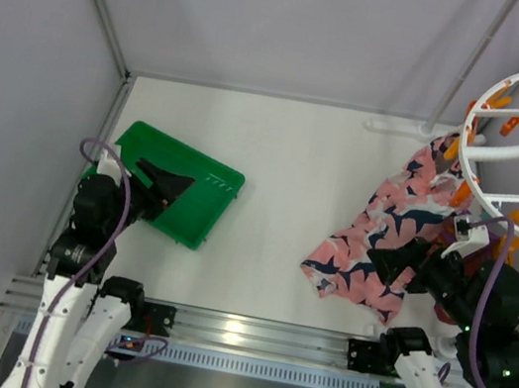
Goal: Remove the socks clipped to the hanger
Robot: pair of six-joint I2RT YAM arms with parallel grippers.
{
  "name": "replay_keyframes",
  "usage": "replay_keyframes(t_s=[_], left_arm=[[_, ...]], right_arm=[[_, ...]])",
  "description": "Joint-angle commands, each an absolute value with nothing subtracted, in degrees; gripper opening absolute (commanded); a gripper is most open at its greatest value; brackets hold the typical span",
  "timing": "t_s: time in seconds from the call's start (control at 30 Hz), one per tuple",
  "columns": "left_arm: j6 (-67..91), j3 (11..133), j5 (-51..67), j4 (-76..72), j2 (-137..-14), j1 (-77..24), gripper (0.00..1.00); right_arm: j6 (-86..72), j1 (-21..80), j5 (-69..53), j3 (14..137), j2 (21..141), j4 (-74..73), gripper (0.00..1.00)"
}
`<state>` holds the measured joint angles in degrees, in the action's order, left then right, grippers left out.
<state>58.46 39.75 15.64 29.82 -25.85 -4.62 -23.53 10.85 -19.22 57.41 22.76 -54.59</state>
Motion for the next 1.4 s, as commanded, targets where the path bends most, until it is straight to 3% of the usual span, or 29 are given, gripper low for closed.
replay_keyframes(t_s=[0.0, 0.07, 0.13, 0.17, 0.2, 0.3, 0.6, 0.97, 1.37], left_arm=[[52.5, 46.9, 19.1, 28.4, -34.4, -4.5, 0.77], [50.9, 51.3, 19.4, 25.9, -41.3, -5.6, 0.77], [48.0, 55.4, 8.9, 25.1, -46.6, -13.6, 0.78], [46.6, 57.7, 2.4, 24.8, -48.5, -18.8, 0.78], [45.2, 62.8, -8.6, 24.6, -52.9, -30.0, 0.79], [37.8, 74.5, -17.8, 24.6, -63.9, -45.5, 0.81], [27.9, 104.9, -7.9, 19.2, -91.9, -50.4, 0.77], [48.8, 134.2, 19.4, 12.1, -117.1, -52.8, 0.72], [60.7, 122.7, 22.3, -4.9, -112.0, -54.8, 0.62]], right_arm=[[-22.1, 11.3, -14.2, 57.2, 23.3, -57.5, 0.99], [-22.2, 11.4, -15.9, 56.0, 23.9, -57.1, 1.0], [-22.2, 11.6, -19.0, 54.4, 25.7, -56.9, 1.0], [-22.3, 11.6, -20.2, 53.9, 26.2, -56.7, 0.99], [-22.3, 11.6, -21.3, 53.2, 26.9, -56.7, 1.0], [-22.2, 11.6, -24.3, 51.2, 29.0, -57.7, 1.0], [-22.4, 11.6, -21.1, 56.1, 24.8, -63.8, 1.0], [-22.7, 11.5, -15.7, 59.9, 20.0, -70.9, 0.99], [-22.8, 11.5, -13.4, 61.3, 18.4, -73.5, 1.0]])
